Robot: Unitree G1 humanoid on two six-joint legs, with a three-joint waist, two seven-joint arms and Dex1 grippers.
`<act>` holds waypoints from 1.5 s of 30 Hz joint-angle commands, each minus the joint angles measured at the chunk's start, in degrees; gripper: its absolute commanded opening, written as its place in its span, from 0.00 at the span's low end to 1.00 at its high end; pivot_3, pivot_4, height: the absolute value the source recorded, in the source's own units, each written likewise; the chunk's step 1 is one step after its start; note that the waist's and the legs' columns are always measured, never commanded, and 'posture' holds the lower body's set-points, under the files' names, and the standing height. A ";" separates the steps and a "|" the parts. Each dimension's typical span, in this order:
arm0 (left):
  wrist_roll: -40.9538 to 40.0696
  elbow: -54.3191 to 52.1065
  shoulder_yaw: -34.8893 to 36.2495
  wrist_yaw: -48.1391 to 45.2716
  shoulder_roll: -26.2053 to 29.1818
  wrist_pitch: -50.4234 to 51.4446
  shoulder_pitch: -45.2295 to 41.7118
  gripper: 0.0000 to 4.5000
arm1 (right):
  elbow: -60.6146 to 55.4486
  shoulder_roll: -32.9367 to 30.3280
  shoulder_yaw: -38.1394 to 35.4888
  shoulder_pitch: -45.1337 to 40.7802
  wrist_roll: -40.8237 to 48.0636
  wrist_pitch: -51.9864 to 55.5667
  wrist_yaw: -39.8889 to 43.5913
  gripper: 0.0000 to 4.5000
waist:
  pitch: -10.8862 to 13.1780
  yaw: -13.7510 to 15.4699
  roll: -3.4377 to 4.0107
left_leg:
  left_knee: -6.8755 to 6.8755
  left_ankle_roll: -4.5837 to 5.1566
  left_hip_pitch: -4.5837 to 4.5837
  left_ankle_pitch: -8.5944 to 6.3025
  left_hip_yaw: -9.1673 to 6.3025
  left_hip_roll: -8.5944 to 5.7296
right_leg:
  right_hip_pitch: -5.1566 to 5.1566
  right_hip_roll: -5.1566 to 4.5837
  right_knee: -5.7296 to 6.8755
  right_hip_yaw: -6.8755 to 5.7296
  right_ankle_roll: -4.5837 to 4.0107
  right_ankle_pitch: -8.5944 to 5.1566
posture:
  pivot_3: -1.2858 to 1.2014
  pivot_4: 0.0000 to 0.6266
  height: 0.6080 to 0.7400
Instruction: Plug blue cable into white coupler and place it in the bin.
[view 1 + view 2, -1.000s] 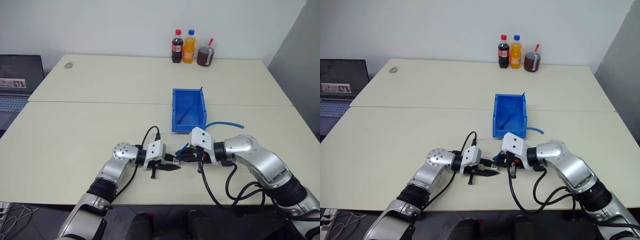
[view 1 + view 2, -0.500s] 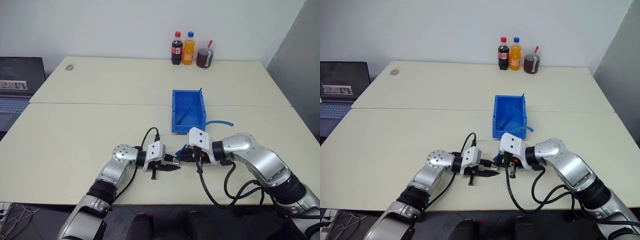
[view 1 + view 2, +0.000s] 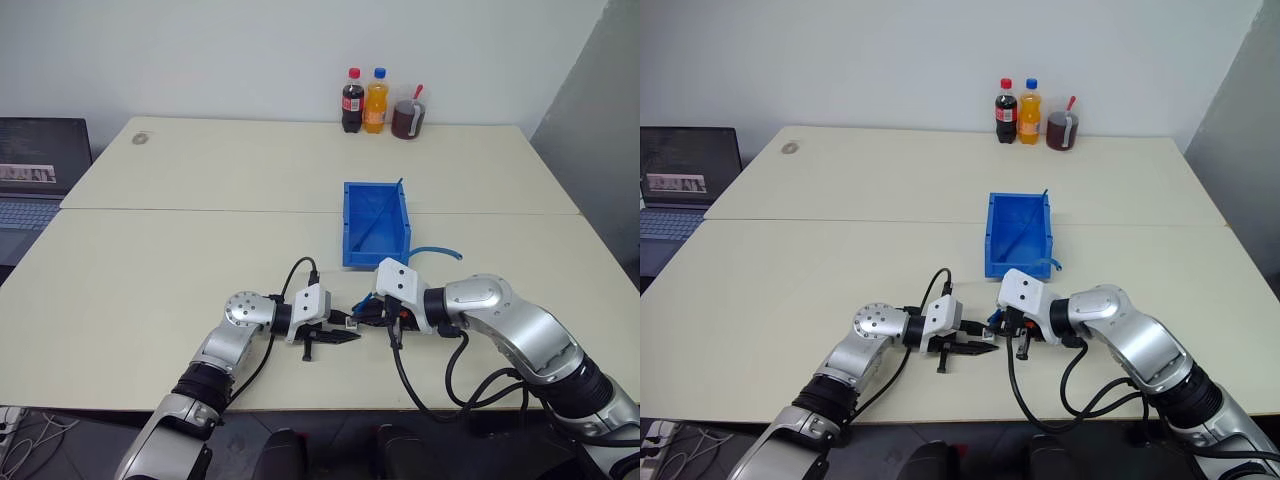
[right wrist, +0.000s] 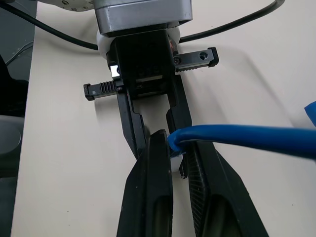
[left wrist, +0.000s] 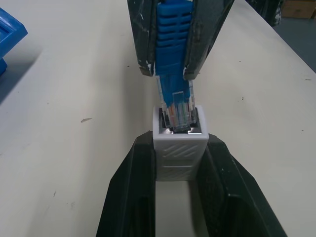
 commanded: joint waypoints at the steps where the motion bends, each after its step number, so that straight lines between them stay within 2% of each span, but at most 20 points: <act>1: -1.16 -1.88 -0.54 -0.88 -0.96 -1.90 -1.63 0.17 | 6.74 -0.89 1.68 0.82 -4.81 3.56 -3.19 0.04 | 0.00 0.00 0.00 | 0.00 0.00 0.00 0.00 0.00 0.00 | 0.00 0.00 0.00 0.00 0.00 0.00 | 0.52 0.24 1.00; 17: -0.87 -1.80 -0.46 -0.57 -1.02 -1.97 -1.55 0.17 | 5.28 -0.81 3.19 0.55 -5.45 3.40 -3.85 0.04 | 0.00 0.00 0.01 | 0.01 0.00 0.04 0.00 -0.01 0.00 | 0.03 -0.01 0.00 0.05 0.02 -0.01 | 0.52 0.24 1.00; 23: -0.48 -1.93 -0.49 -0.37 -0.75 -2.14 -1.36 0.17 | 7.92 -1.00 6.12 2.67 -7.90 0.65 -3.65 0.04 | -0.08 0.00 0.02 | 0.00 0.00 0.07 0.00 -0.01 0.00 | 0.04 -0.02 -0.02 0.06 0.02 -0.02 | 0.52 0.24 1.00; 45: 0.04 -1.58 -0.65 0.31 -0.34 -2.55 -1.40 0.17 | 13.52 -1.16 7.56 4.56 -10.01 -3.17 -2.51 0.04 | -0.43 -0.04 -0.03 | -0.12 0.00 0.47 0.00 0.00 0.04 | 0.26 -0.02 -0.02 0.21 -0.34 -0.23 | 0.52 0.24 1.00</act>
